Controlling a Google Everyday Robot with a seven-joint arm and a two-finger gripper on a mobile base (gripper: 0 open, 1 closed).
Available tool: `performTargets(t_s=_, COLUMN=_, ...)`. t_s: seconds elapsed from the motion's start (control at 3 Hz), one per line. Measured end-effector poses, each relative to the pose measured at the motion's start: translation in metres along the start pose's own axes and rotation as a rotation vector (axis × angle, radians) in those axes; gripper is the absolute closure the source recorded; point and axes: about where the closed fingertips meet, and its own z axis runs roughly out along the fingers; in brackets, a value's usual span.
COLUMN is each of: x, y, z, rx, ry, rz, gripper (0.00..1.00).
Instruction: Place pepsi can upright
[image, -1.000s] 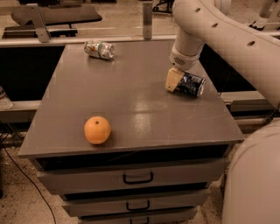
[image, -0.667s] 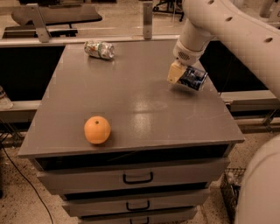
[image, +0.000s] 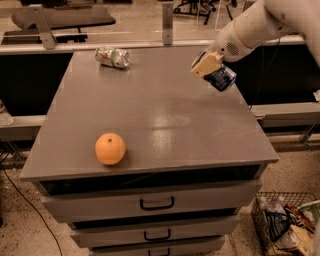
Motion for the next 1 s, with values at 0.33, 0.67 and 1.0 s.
performTargets(t_s=0.33, x=-0.005, y=0.003, z=-0.015, rx=-0.088, ry=-0.252, rz=0.022, gripper=1.00)
performTargets(t_s=0.67, x=-0.011, y=0.010, z=-0.030, rx=-0.155, ry=-0.459, rz=0.040, gripper=1.00)
performTargets(t_s=1.0, x=-0.009, y=0.019, z=-0.038, rx=-0.203, ry=-0.606, rz=0.049, gripper=1.00)
